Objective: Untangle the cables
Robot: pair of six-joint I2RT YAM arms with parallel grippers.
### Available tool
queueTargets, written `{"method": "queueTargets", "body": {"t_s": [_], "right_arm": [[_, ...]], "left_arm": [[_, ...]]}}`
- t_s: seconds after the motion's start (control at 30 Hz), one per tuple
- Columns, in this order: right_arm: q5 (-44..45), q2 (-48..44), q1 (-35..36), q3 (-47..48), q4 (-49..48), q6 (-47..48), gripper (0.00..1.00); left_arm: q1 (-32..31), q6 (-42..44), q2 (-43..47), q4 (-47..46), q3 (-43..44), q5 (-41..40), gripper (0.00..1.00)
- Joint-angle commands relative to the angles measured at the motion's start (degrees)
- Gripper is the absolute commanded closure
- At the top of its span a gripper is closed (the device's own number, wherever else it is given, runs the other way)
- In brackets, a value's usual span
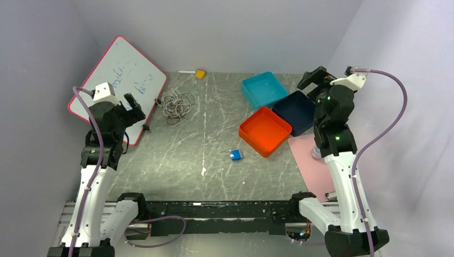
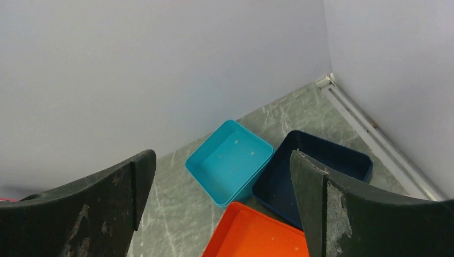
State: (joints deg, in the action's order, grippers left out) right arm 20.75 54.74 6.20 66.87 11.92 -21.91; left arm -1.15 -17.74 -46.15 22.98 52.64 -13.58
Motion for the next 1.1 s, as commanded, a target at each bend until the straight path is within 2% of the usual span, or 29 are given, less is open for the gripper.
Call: {"method": "queueTargets", "body": {"t_s": [0.0,0.33,0.53,0.7,0.83,1.07], "right_arm": [[-0.5,-1.2,-0.9,-0.4,2.5,-4.6,0.0],[-1.6,-2.8,-1.1,-2.6,1.7,-5.5,0.0],[-9.7,0.7,-1.2,-1.7,3.4,-4.9,0.0],[-12.9,2.0,-1.1,-6.3,3.6,-7.4,0.02],[-16.0,3.5,-1.1,-8.4,4.7,-7.3,0.02],[-21.4,4.8,-1.1,-12.5,5.0,-7.7,0.02]], "left_arm": [[0.9,-0.6,0.0,0.0,-0.9,3.2,0.01],[1.1,0.9,-2.8,0.4,-0.8,10.0,0.01],[1.2,2.2,-8.7,1.9,2.8,15.2,0.0],[1.2,2.9,-13.8,0.8,6.3,19.3,0.0],[1.1,2.2,-21.1,0.3,11.3,20.8,0.01],[1.0,1.8,-38.9,-0.1,21.3,25.0,0.01]]}}
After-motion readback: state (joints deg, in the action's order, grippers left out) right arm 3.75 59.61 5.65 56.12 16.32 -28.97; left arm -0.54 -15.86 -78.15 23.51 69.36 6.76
